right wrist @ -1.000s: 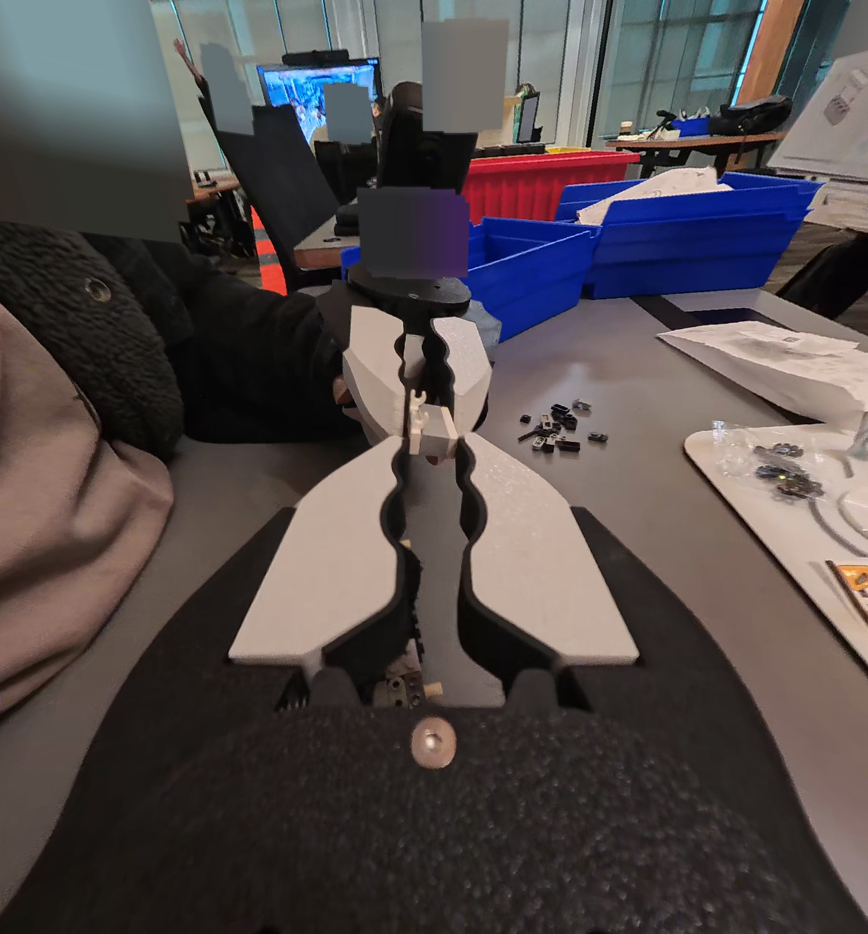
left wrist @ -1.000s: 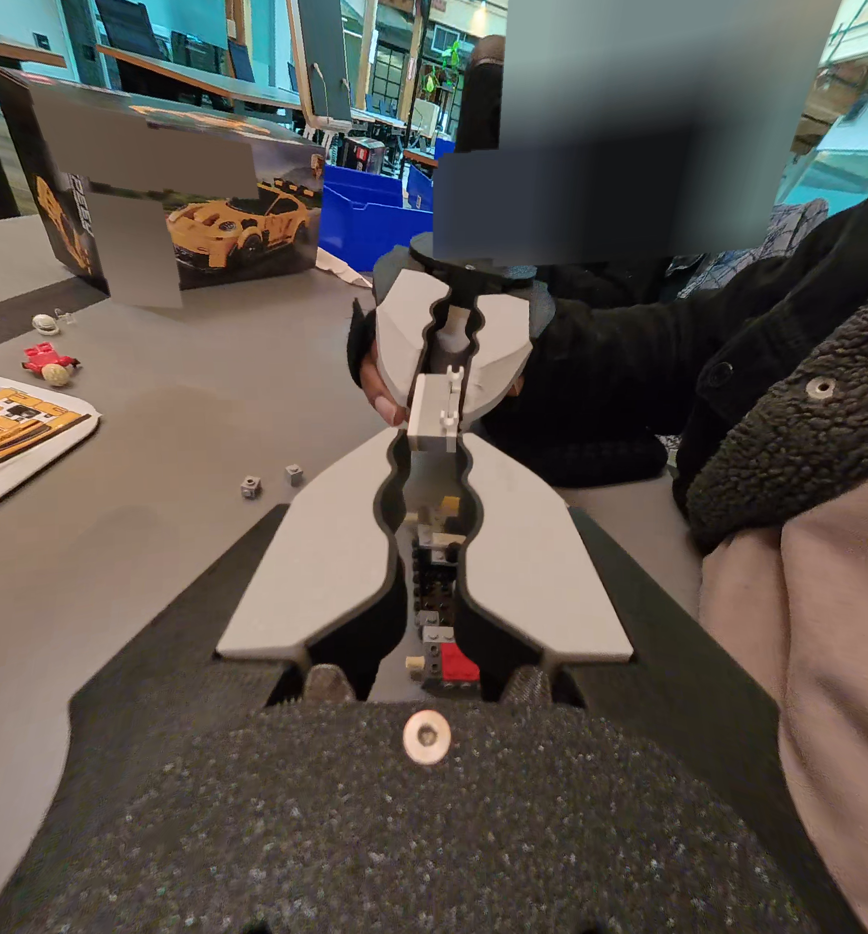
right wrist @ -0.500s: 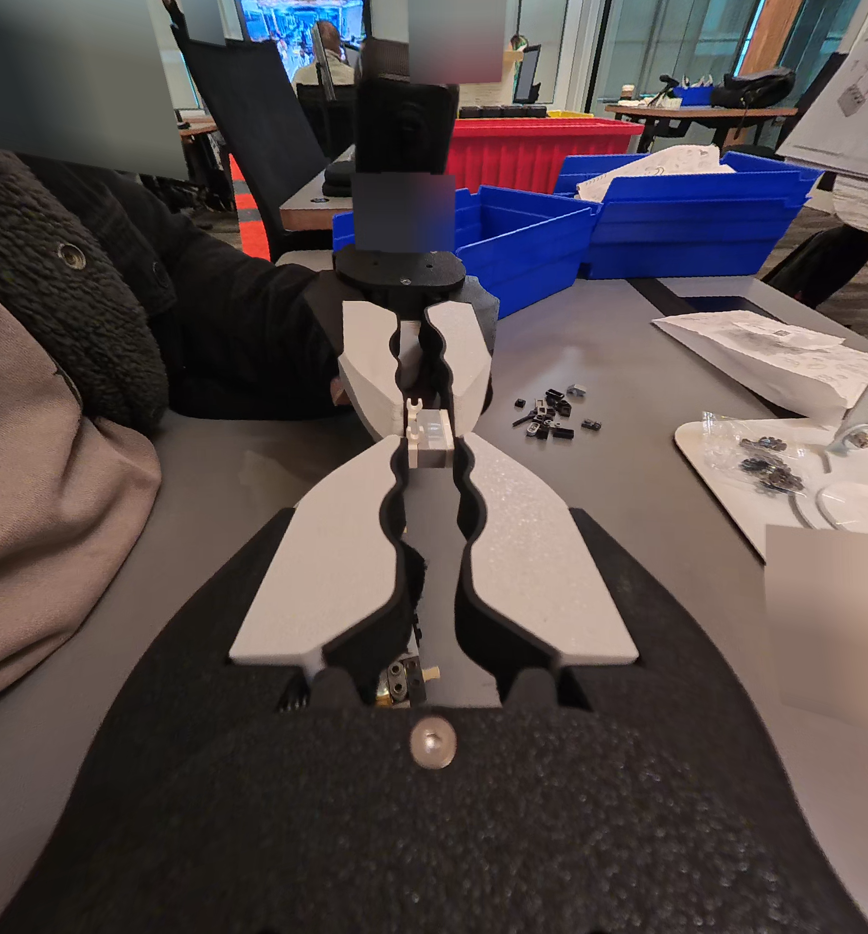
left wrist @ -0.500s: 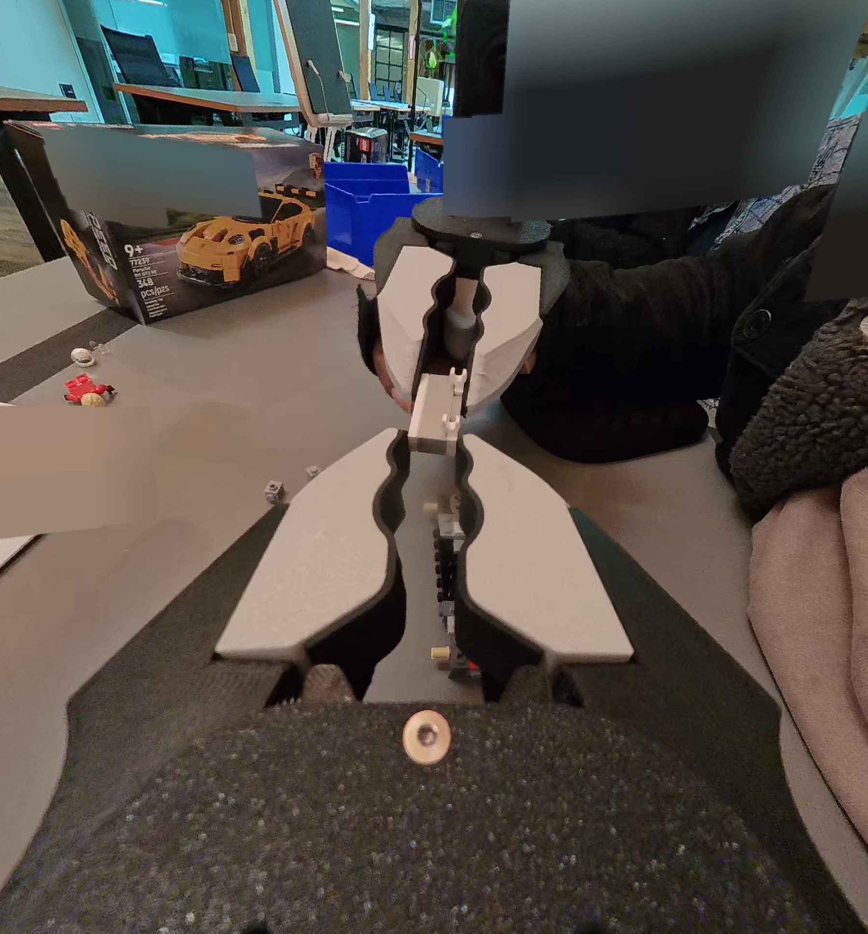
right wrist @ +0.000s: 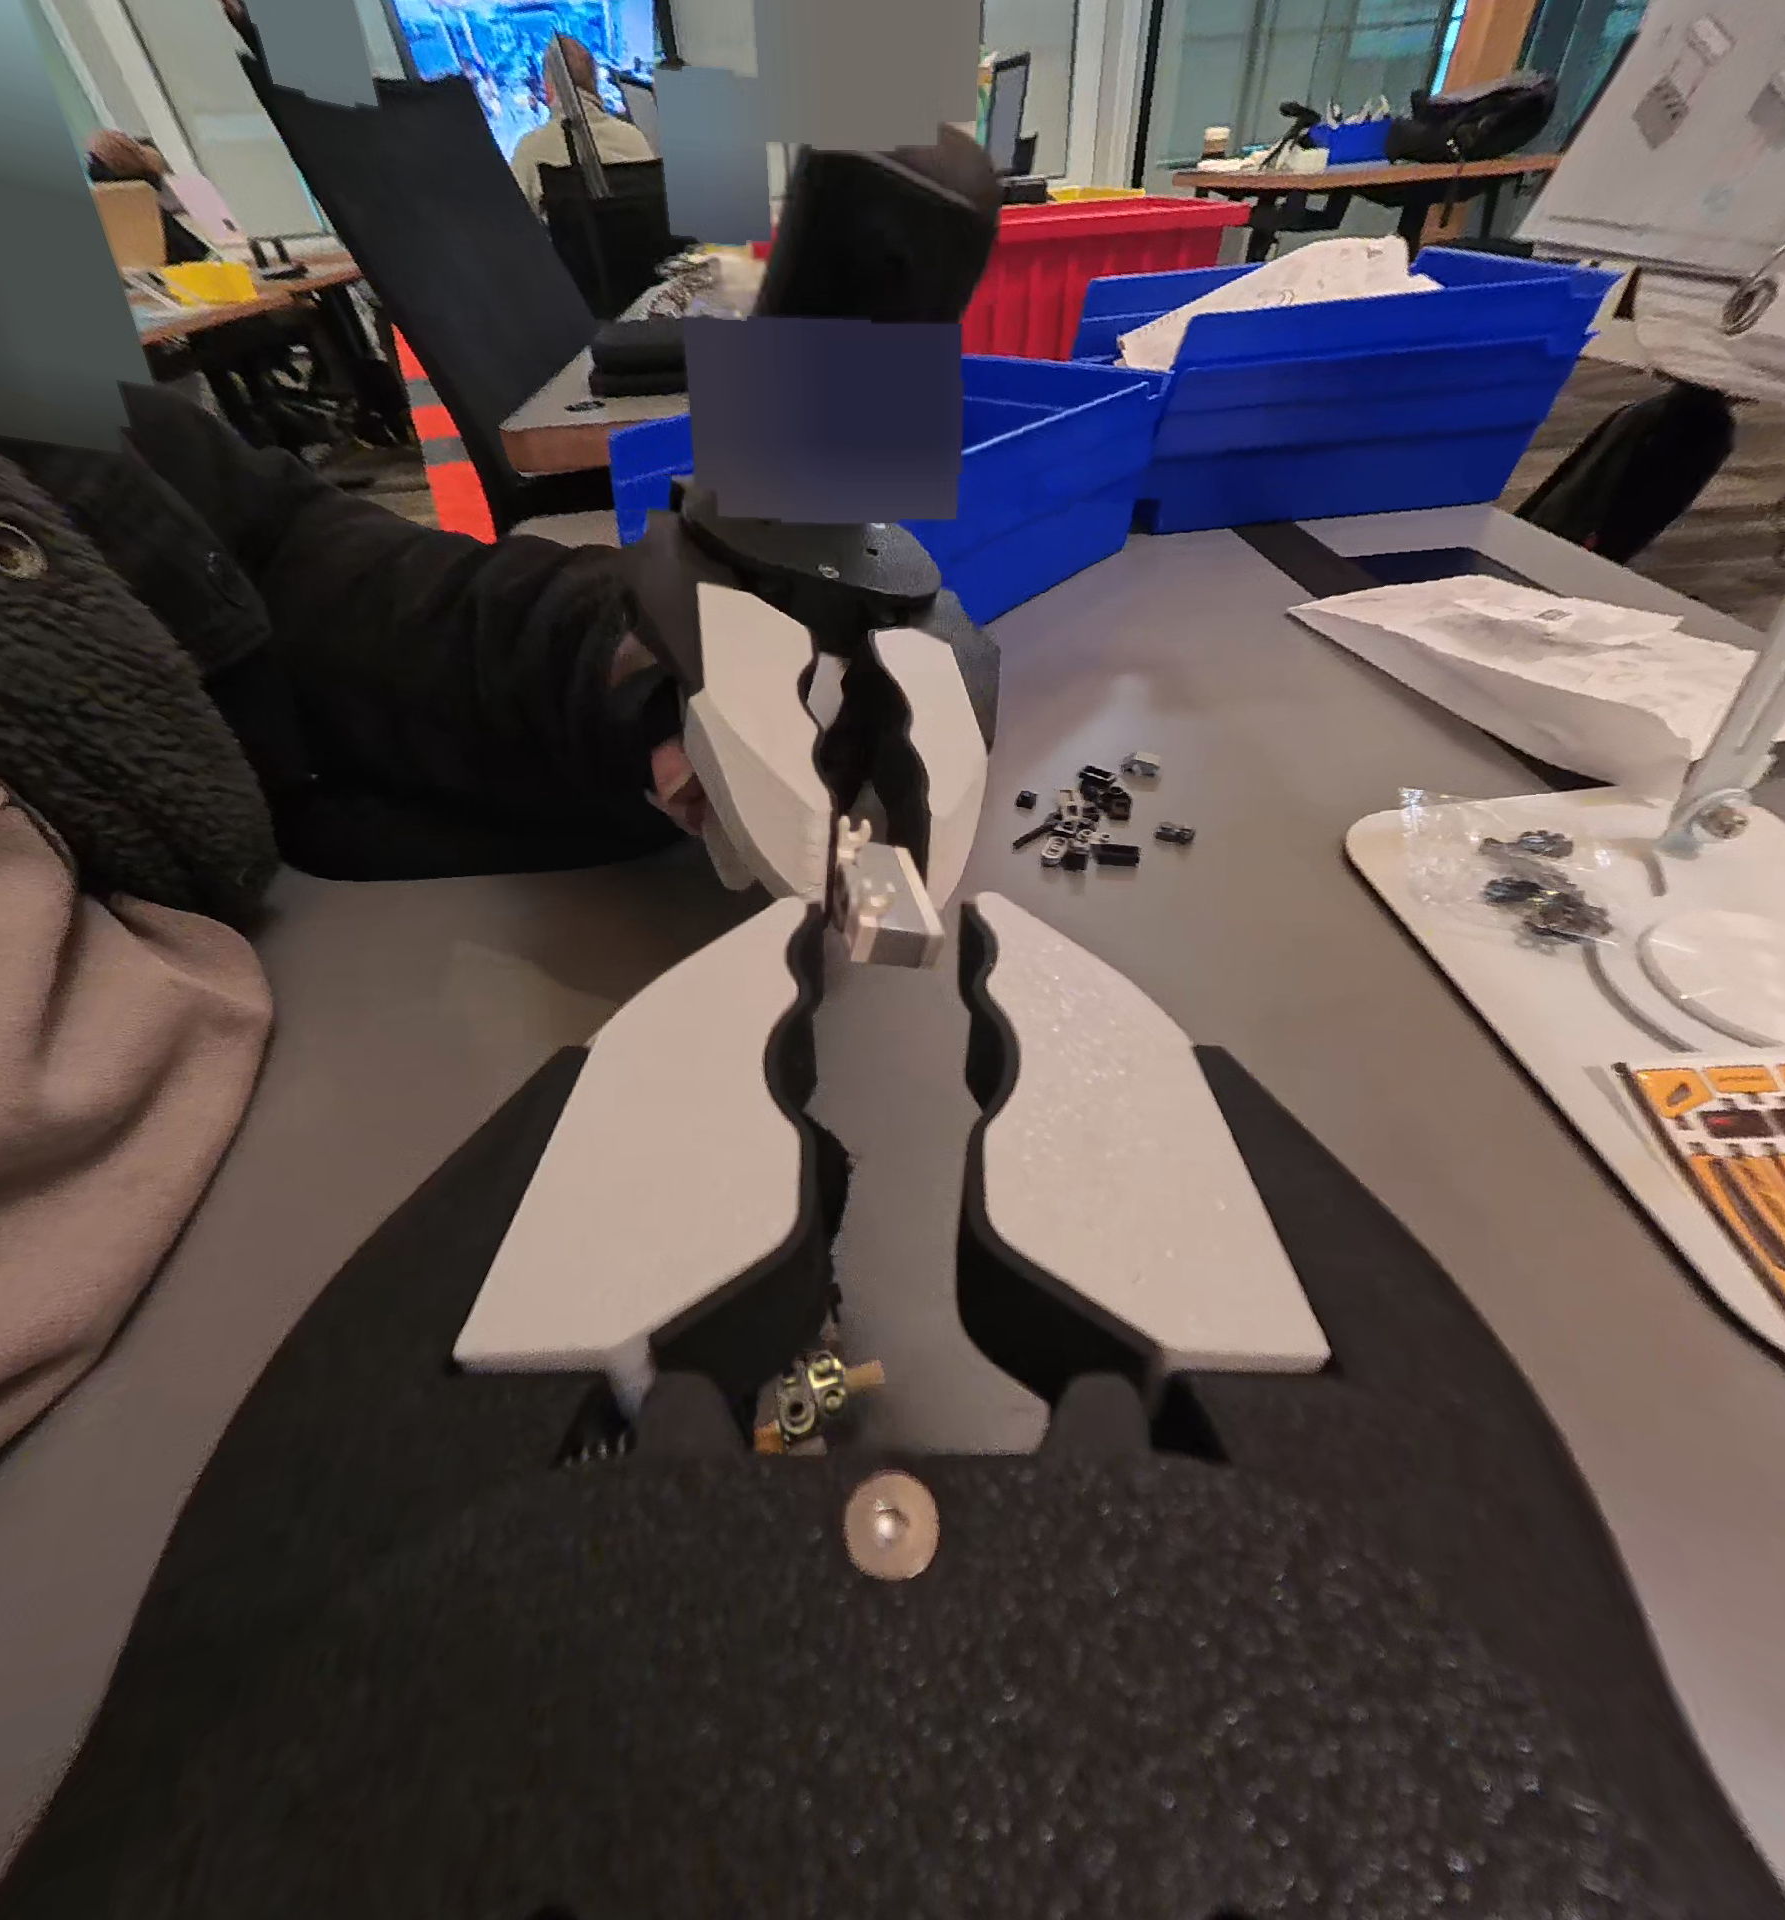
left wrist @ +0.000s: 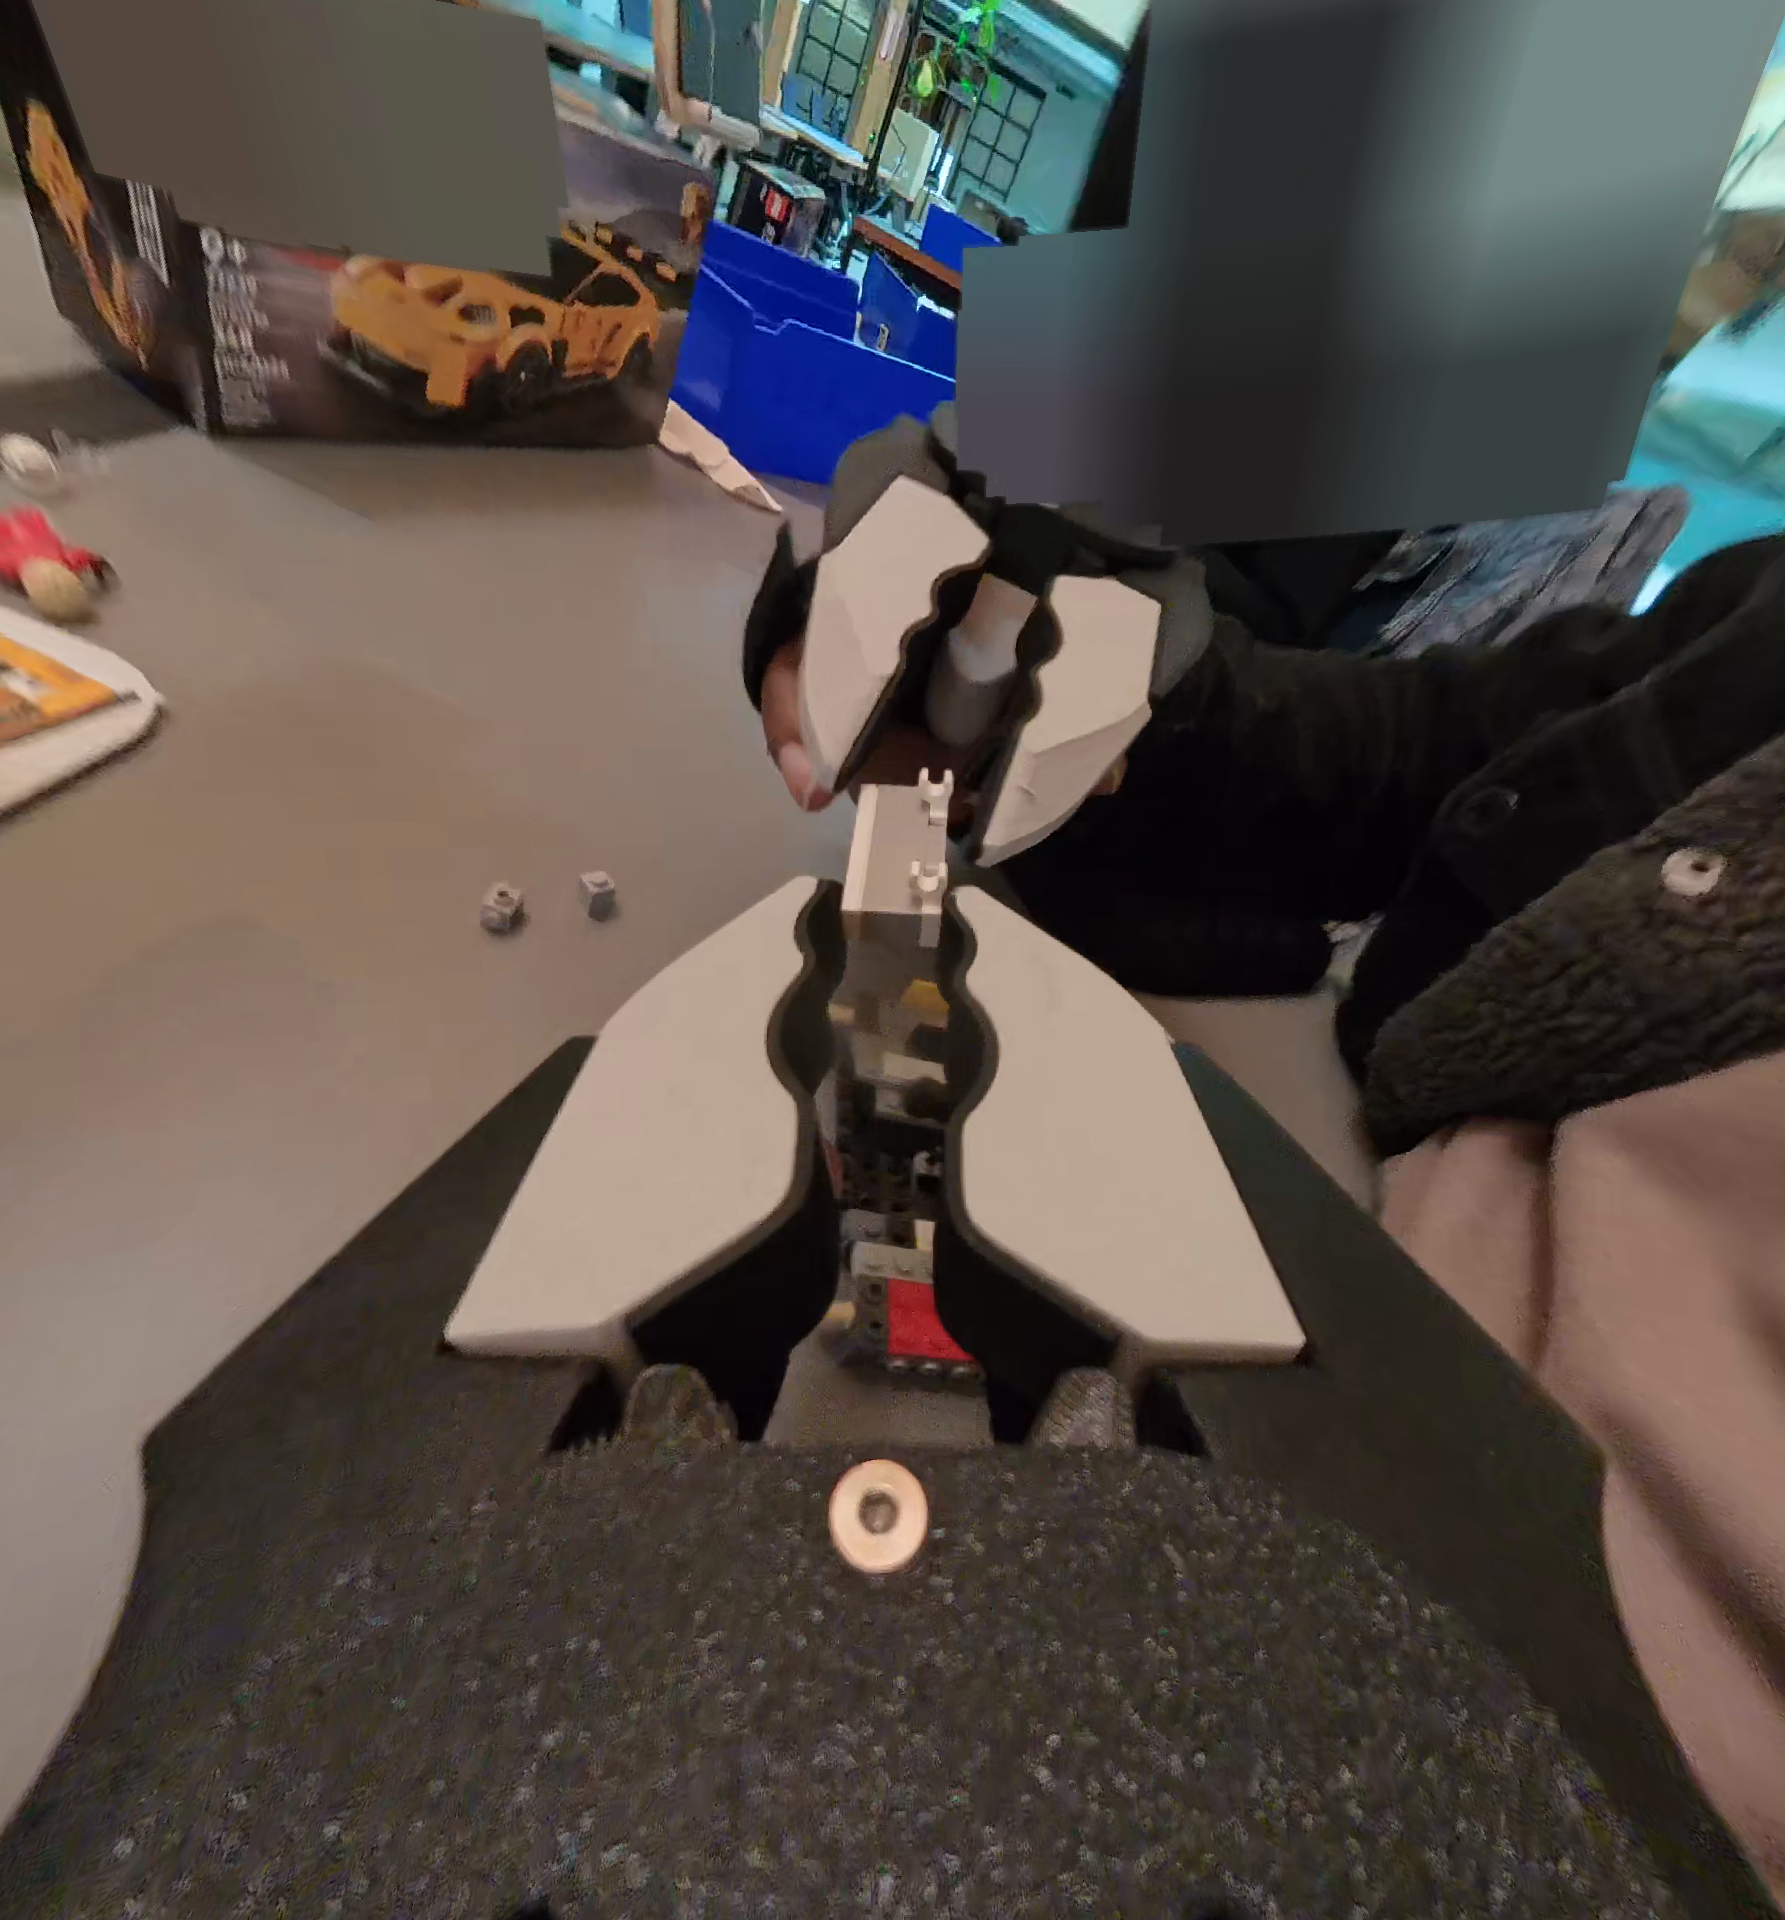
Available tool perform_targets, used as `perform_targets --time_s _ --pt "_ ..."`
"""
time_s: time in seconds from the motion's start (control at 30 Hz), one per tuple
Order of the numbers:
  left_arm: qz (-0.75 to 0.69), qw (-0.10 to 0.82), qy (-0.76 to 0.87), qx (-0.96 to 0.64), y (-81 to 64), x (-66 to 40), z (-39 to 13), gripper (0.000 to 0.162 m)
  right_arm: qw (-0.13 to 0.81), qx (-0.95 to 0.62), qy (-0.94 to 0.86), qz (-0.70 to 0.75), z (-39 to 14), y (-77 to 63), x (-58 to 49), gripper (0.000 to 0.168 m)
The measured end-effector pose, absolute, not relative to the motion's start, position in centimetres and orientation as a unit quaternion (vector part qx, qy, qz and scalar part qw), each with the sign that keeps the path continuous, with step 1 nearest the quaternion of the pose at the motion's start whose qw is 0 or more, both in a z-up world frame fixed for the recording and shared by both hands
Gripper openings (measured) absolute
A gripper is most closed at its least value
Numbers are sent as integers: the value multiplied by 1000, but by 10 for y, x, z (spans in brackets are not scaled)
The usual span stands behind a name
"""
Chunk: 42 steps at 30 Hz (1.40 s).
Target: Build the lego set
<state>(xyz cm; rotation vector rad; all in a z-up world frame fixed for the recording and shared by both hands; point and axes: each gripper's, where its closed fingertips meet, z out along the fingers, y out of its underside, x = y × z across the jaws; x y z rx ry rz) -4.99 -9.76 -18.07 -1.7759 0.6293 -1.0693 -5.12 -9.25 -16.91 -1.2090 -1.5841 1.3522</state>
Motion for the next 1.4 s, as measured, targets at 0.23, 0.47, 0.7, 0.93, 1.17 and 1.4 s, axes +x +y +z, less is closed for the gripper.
perform_targets --time_s 0.23,0.47,0.7,0.93,1.17,1.4 --pt "-434 489 275 -705 -99 -52 -176 17 290 -495 -602 555 -172 -93 -44 31" --pt "-285 581 417 -638 -113 -43 -173 18 51 -549 -415 724 -150 -90 -40 22" --pt "-206 593 478 -614 -119 -35 -180 18 7 -557 -450 698 -166 -113 -43 7" --pt "-195 592 483 -616 -119 -34 -182 18 10 -556 -461 692 -168 -116 -43 0" --pt "-163 601 487 -613 -116 -36 -182 18 16 -569 -450 688 -173 -108 -45 2" --pt "-143 615 476 -613 -111 -41 -178 18 25 -582 -430 689 -174 -97 -45 16"
